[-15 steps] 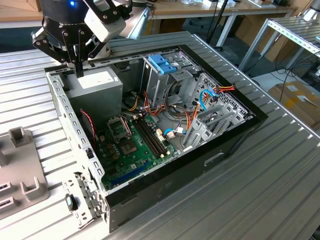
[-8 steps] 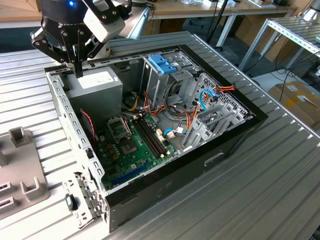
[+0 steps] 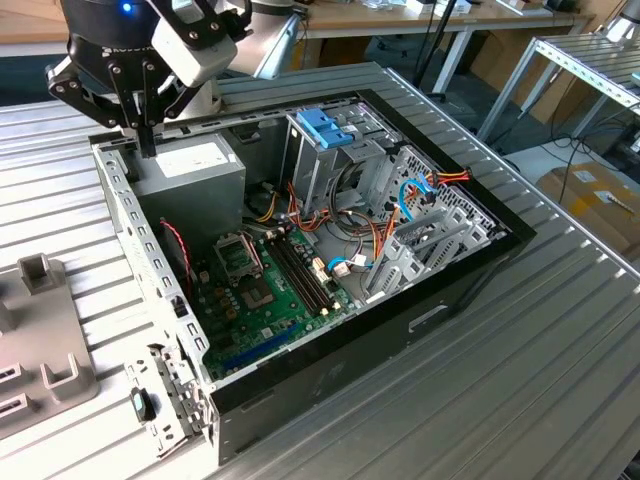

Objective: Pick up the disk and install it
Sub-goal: 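Reach for the disk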

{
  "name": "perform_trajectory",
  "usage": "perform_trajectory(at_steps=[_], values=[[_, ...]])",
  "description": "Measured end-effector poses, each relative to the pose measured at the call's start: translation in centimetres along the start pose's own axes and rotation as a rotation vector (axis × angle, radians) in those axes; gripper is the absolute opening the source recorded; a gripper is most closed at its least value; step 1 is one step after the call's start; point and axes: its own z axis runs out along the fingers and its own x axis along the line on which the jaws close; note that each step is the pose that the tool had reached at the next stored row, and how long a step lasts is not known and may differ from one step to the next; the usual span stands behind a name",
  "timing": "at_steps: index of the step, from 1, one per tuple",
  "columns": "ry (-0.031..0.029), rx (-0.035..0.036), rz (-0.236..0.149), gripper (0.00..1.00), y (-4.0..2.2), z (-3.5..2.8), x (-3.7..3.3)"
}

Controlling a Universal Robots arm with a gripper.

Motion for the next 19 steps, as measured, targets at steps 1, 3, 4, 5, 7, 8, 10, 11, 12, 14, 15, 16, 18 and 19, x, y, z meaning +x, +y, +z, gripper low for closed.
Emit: perform_trajectory(at_steps=[1,3,4,5,7,8,10,11,12,14,15,16,18,19], values=[[0.0001,0.0001,0.0,0.11,-0.01,-0.01,0.17],[0.0,0.0,0.0,0.11,-0.03,0.0,0.45],[0.0,0.0,0.0,0.11,-0.04,0.0,0.58],[-0.0001,-0.0001,0.0,0.11,-0.05,0.0,0.65],[0.0,0.0,0.0,0.11,-0.06,0.0,0.79],[0.0,0.0,0.0,0.11,-0.07,0.0,0.86],[0.0001,0.0,0.0,0.11,-0.07,0.0,0.94],[0.0001,0.0,0.0,0.11,-0.07,0.0,0.96],[0.0,0.0,0.0,0.11,-0.07,0.0,0.97],[0.0,0.0,0.0,0.11,-0.07,0.0,0.97],[0.0001,0.0001,0.0,0.11,-0.07,-0.01,0.97],[0.0001,0.0,0.0,0.11,-0.07,0.0,0.97],[0.0,-0.0001,0.0,0.11,-0.07,0.0,0.97],[0.0,0.0,0.0,0.11,-0.07,0.0,0.97]])
